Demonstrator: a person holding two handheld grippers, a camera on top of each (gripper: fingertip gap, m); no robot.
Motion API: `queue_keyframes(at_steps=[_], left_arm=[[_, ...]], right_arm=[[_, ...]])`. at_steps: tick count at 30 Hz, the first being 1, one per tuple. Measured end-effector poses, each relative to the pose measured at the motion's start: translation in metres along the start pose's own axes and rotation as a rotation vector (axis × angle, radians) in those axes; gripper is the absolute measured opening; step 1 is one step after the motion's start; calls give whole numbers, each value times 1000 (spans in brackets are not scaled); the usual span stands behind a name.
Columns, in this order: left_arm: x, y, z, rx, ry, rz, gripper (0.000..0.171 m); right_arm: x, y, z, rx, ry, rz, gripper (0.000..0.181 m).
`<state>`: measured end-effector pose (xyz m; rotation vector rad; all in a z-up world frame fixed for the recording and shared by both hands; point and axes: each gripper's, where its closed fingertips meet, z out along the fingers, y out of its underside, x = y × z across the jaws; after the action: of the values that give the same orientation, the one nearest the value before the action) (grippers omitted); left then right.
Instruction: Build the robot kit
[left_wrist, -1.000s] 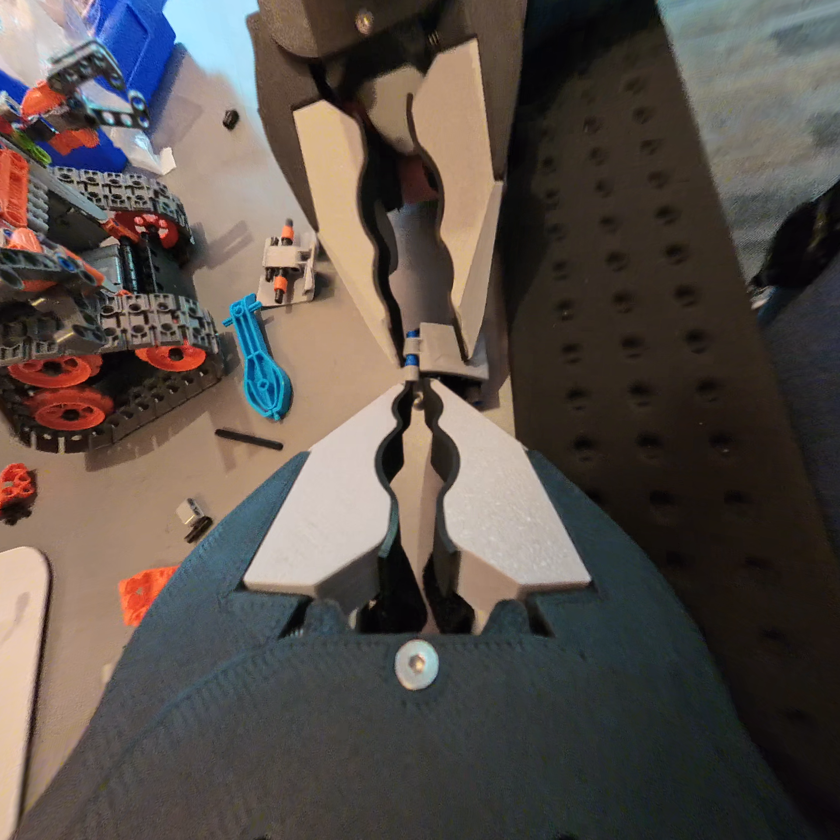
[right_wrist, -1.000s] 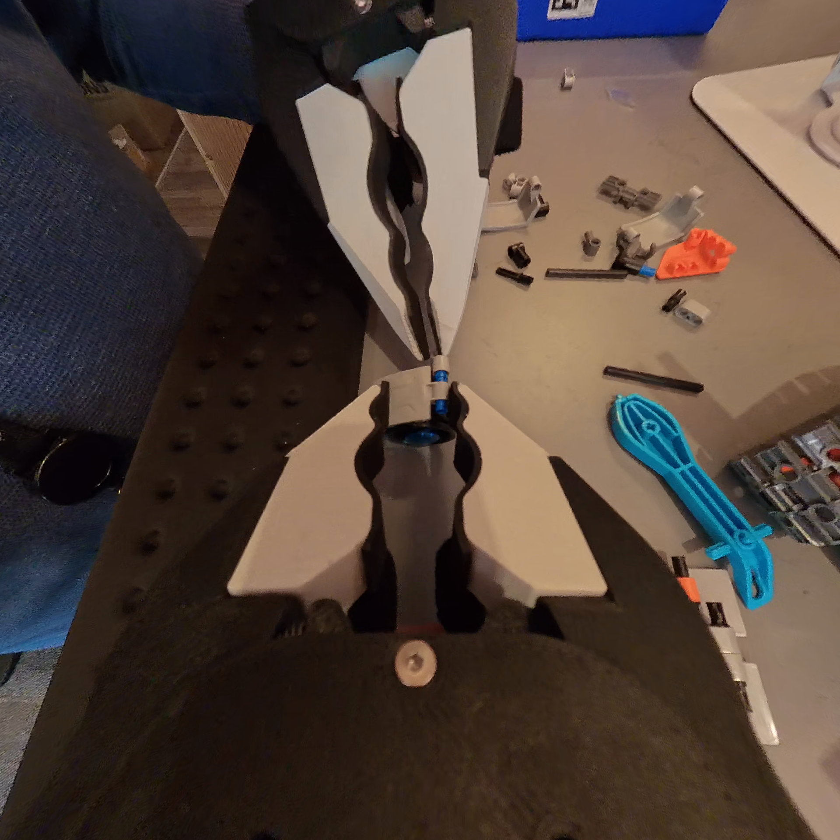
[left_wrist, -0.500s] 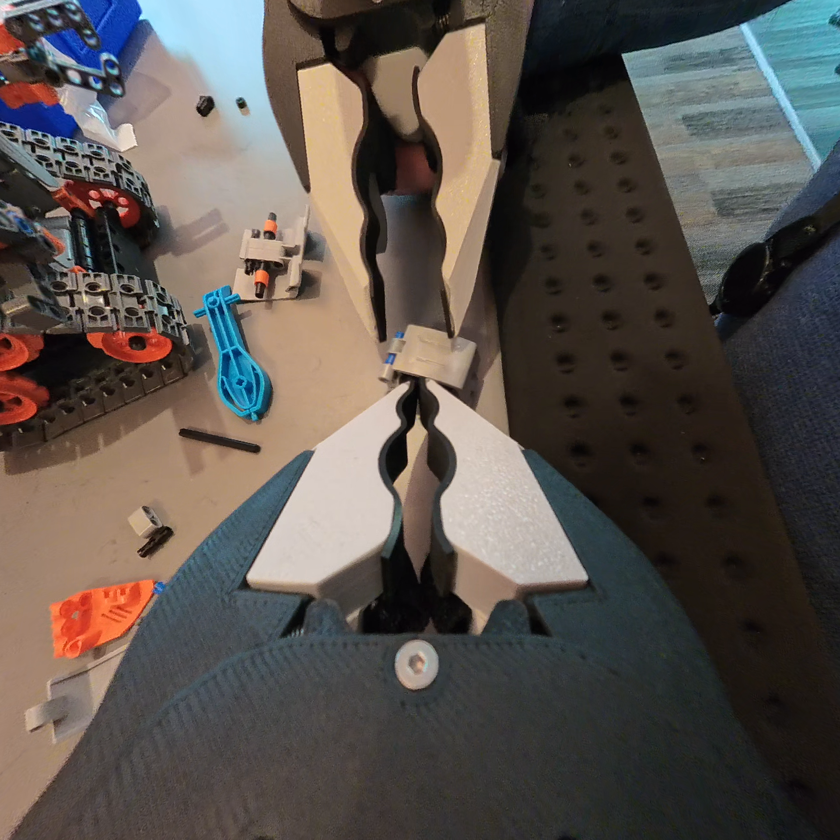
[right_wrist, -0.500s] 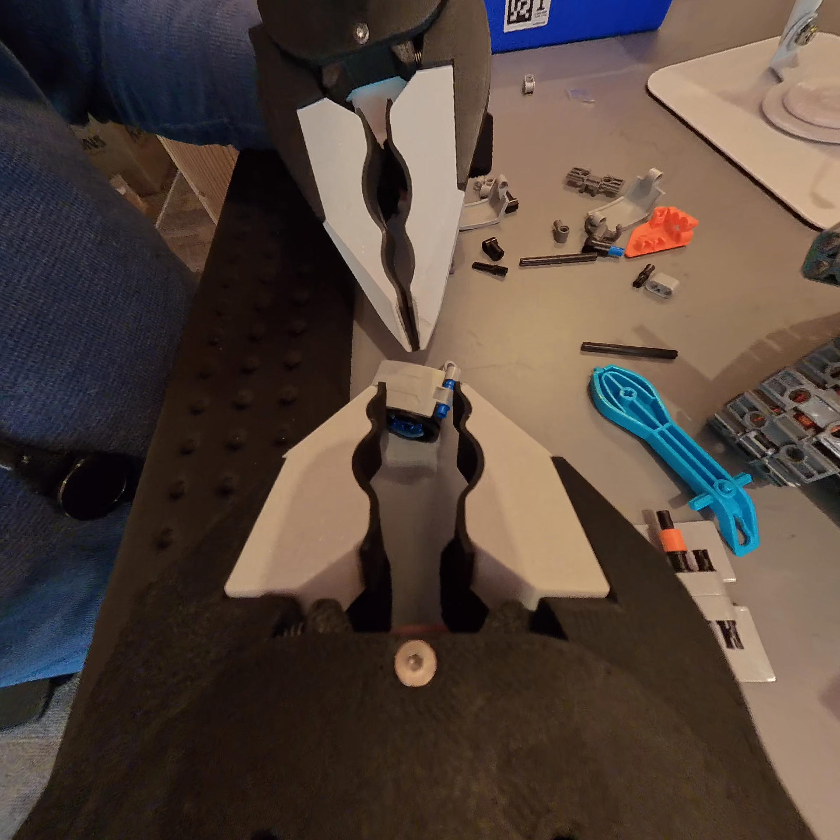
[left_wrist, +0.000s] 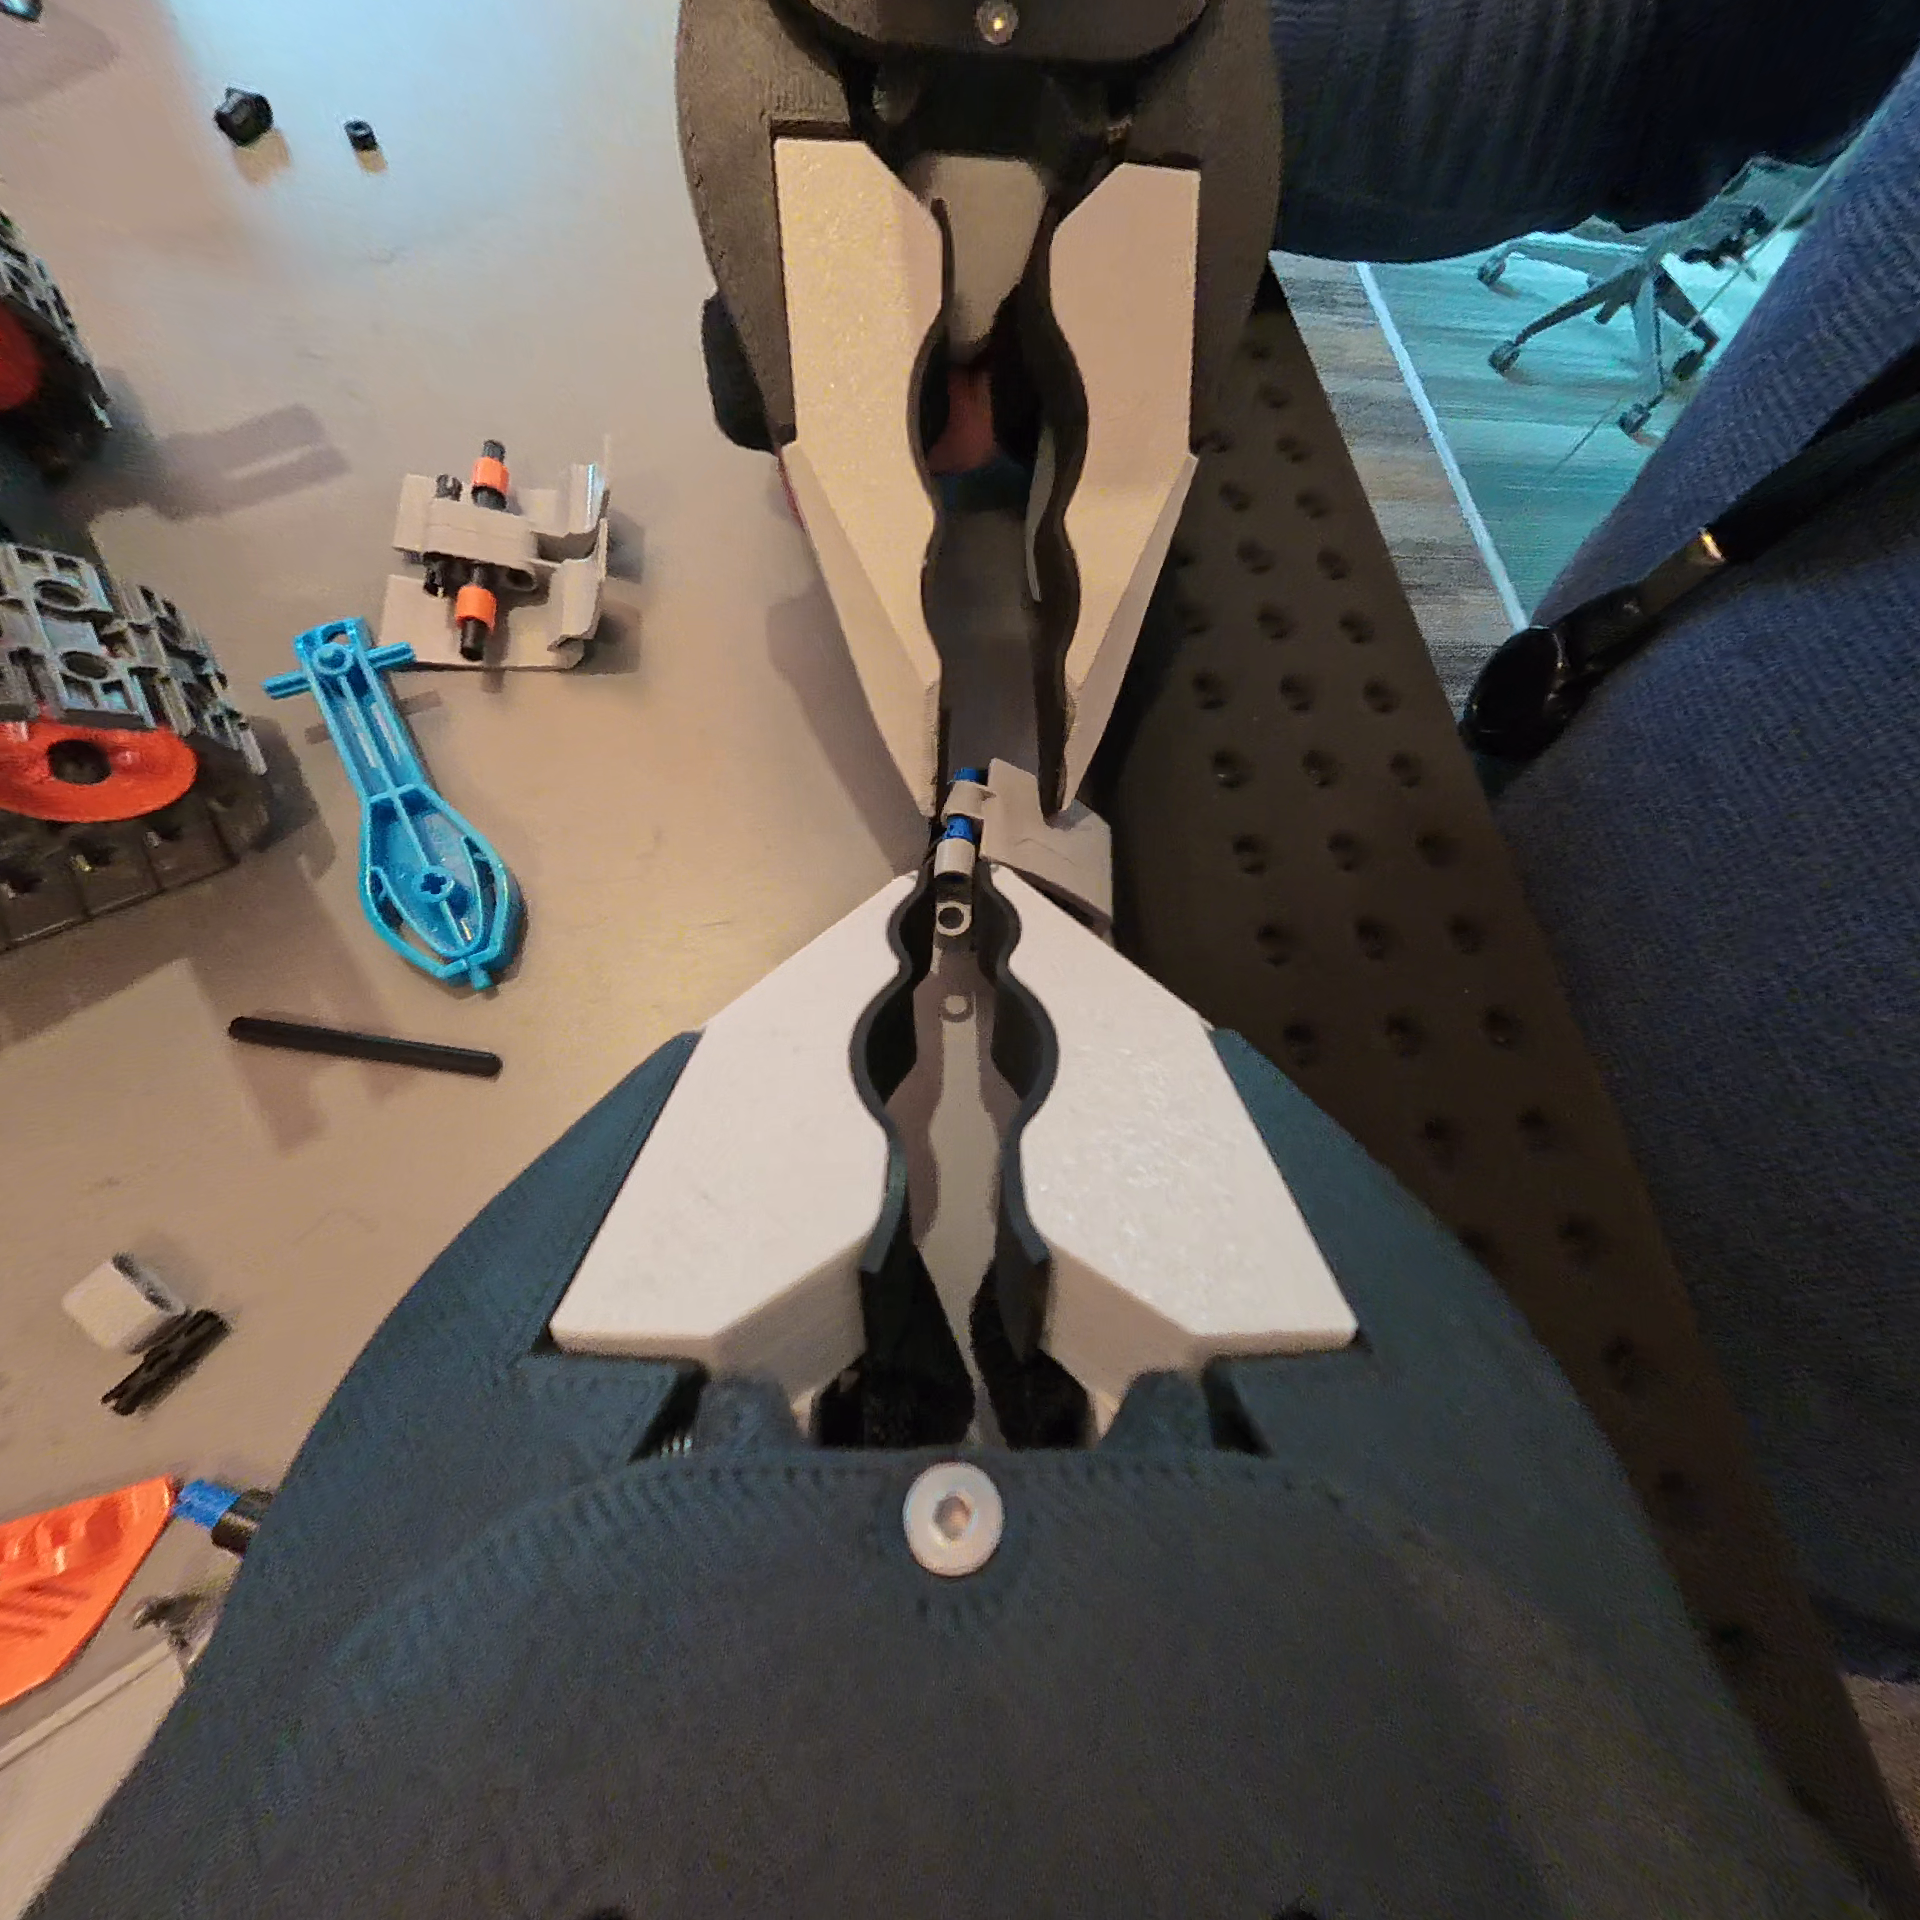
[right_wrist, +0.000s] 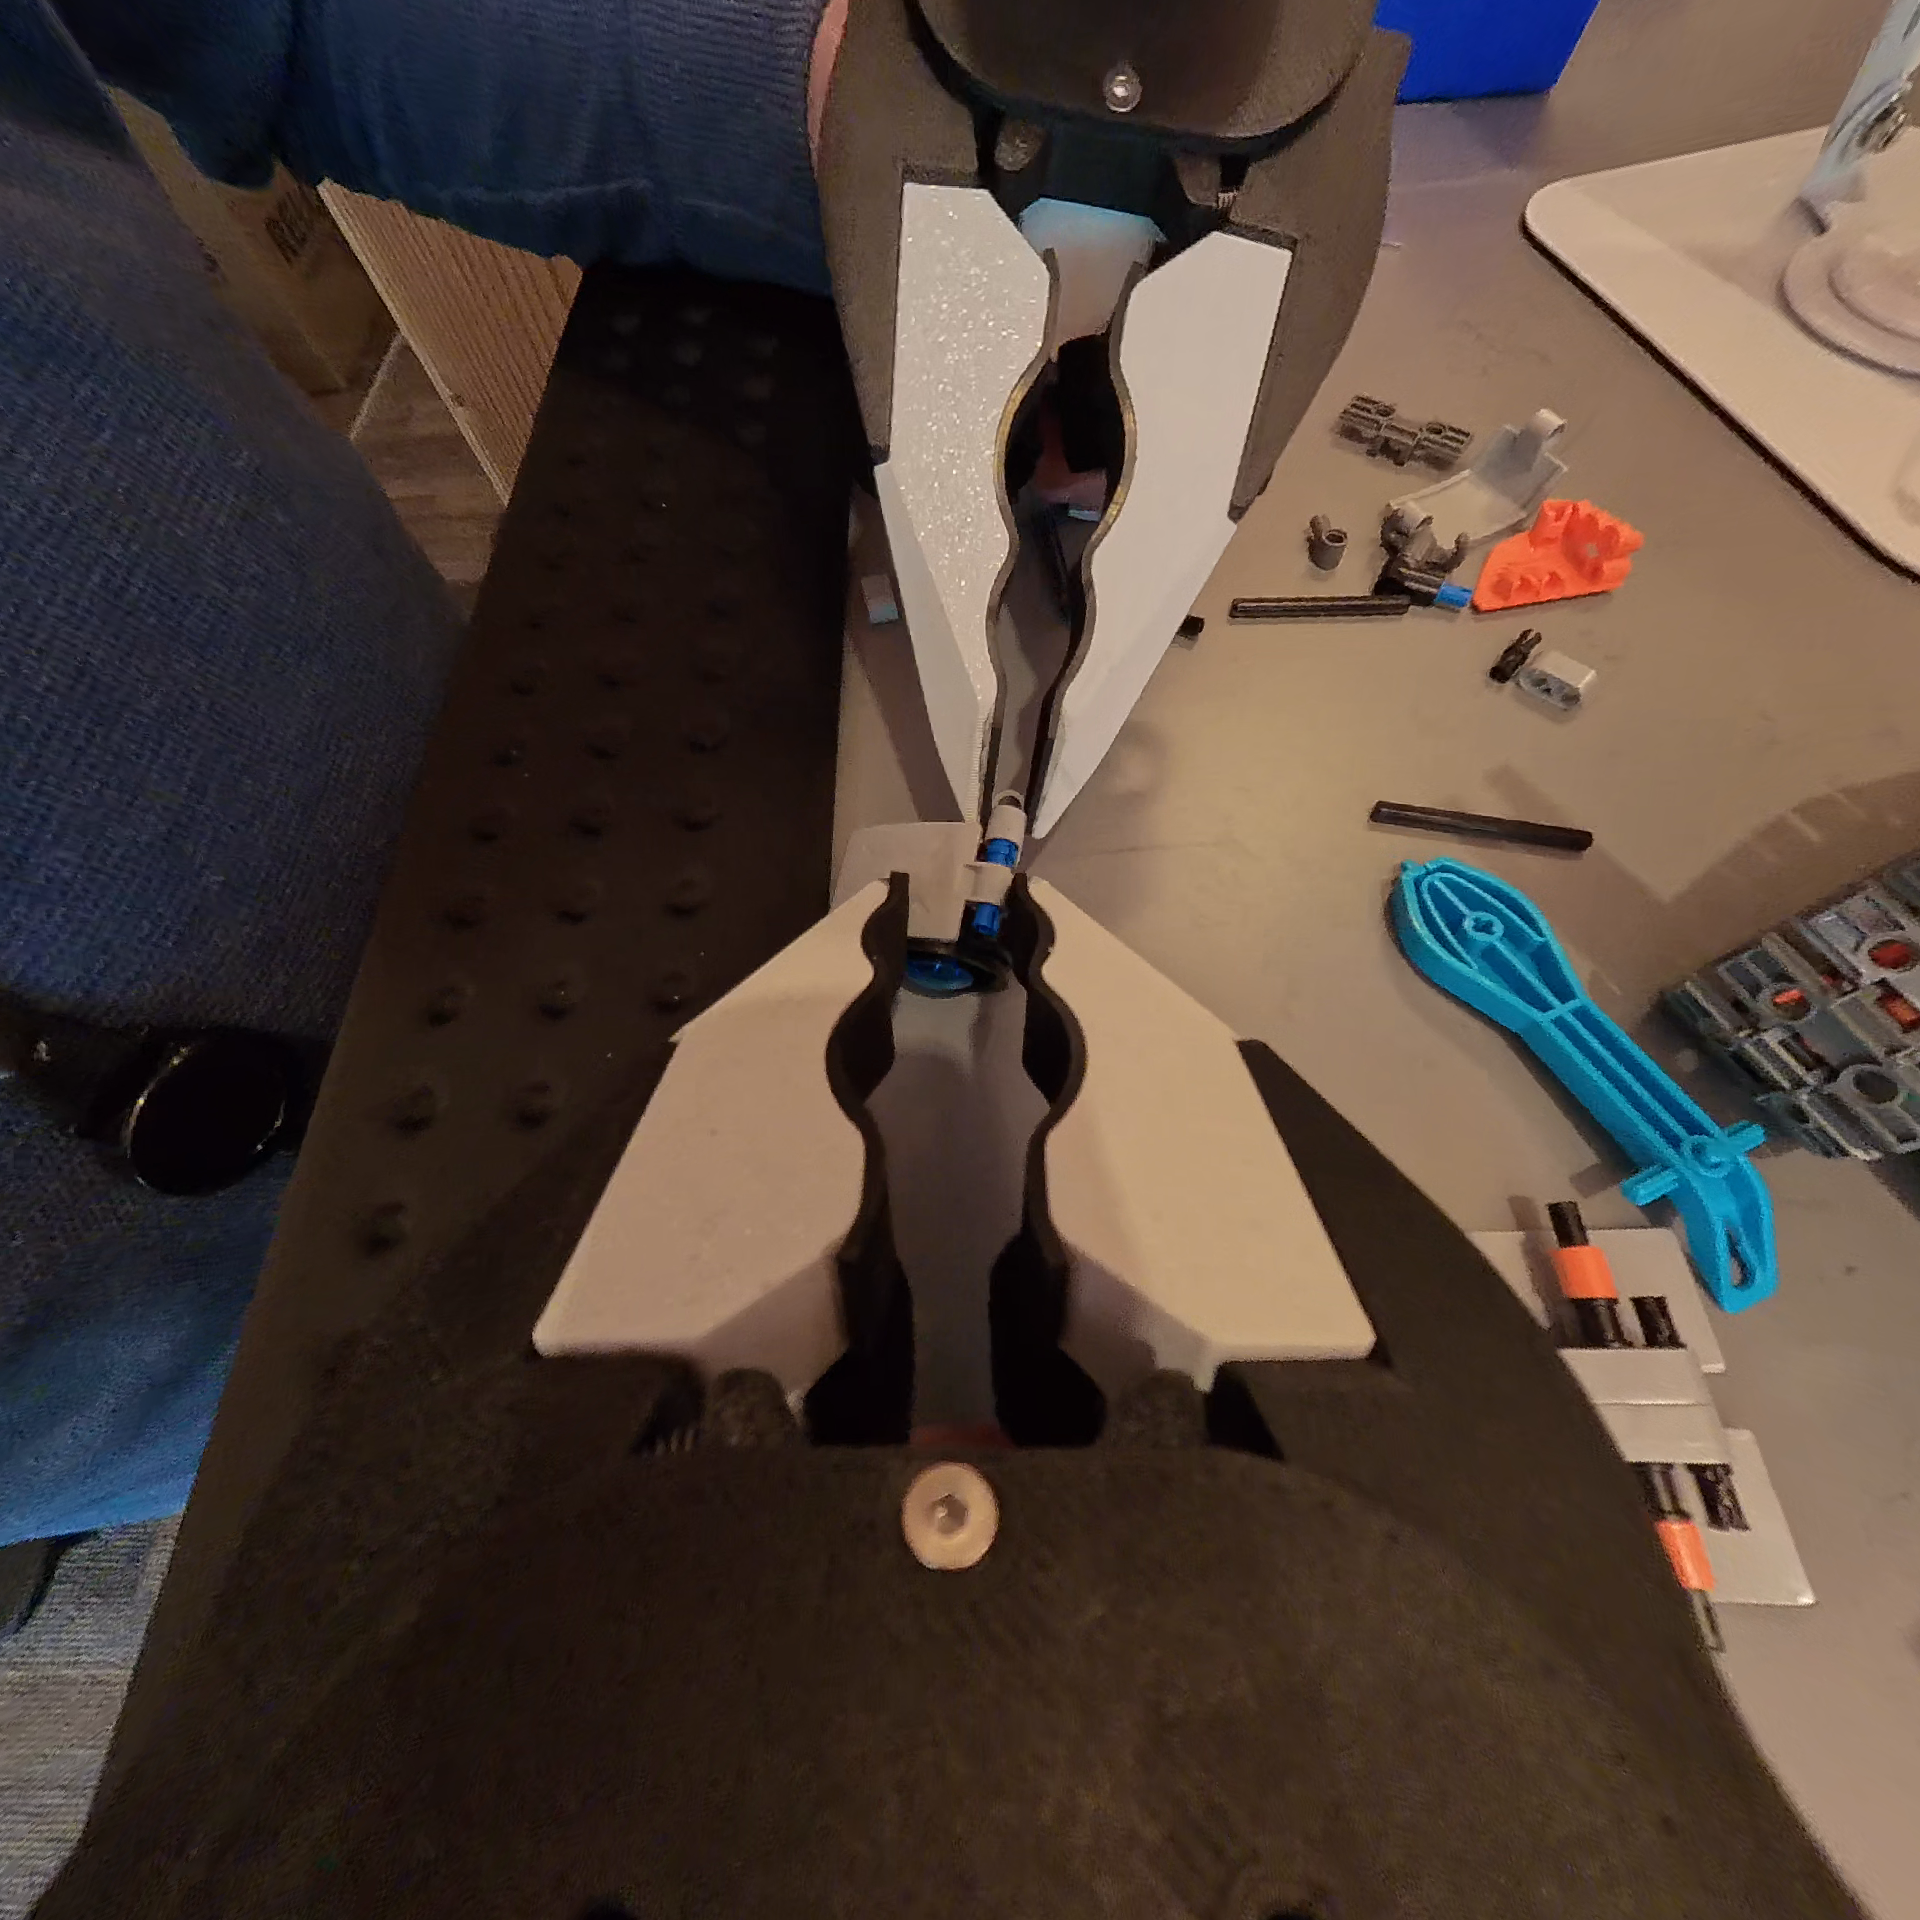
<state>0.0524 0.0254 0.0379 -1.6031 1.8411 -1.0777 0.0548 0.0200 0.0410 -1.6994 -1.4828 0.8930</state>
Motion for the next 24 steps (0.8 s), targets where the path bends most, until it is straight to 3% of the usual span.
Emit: queue_keyframes(at_steps=[24], left_arm=[[9,0,0,-18,-123,215,2]], right_arm=[[-8,-1,-1,7,-12,0,12]])
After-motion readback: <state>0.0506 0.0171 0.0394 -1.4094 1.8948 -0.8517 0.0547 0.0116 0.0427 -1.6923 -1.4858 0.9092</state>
